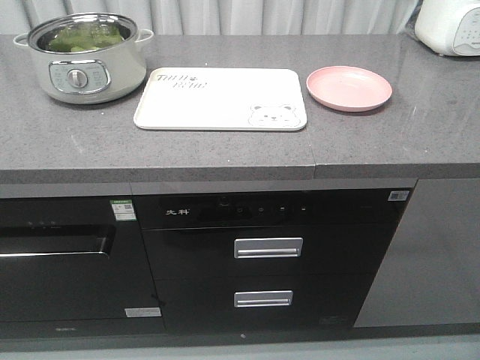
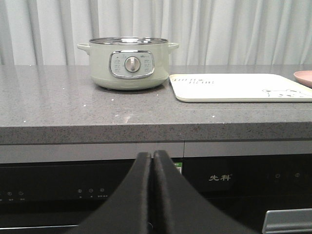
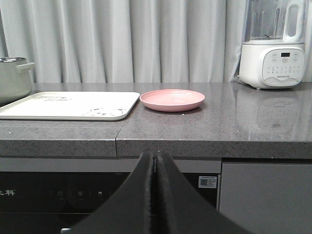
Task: Transfer vegetables to tray and serve
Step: 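Drive the base up to the counter facing the tray and pot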
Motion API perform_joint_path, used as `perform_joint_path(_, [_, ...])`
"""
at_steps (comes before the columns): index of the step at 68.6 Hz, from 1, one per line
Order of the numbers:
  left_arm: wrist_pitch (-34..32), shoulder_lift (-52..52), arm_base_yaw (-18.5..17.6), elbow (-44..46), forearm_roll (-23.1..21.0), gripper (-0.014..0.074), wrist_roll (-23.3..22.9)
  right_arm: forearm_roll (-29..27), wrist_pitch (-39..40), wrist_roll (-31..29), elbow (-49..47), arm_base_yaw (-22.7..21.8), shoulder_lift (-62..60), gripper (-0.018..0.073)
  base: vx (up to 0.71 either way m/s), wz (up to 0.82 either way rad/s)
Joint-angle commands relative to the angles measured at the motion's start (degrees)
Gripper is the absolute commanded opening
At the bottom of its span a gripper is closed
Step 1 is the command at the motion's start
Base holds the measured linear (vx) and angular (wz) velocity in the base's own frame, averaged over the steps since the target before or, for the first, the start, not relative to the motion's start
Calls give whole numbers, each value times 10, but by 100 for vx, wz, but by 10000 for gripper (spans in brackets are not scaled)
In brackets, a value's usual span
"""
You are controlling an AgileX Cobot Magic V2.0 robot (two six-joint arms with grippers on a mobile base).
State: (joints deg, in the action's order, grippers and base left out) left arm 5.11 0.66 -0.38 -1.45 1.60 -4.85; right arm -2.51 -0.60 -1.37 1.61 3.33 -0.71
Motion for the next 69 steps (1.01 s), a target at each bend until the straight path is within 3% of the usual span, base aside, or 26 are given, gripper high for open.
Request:
perform_joint_path(1, [-41, 8, 1, -15, 0, -6, -5, 3, 44, 1, 9, -1, -3, -2, 7, -3])
perform_joint_path(69, [-41, 8, 1, -15, 0, -6, -5, 3, 44, 1, 9, -1, -3, -2, 6, -1])
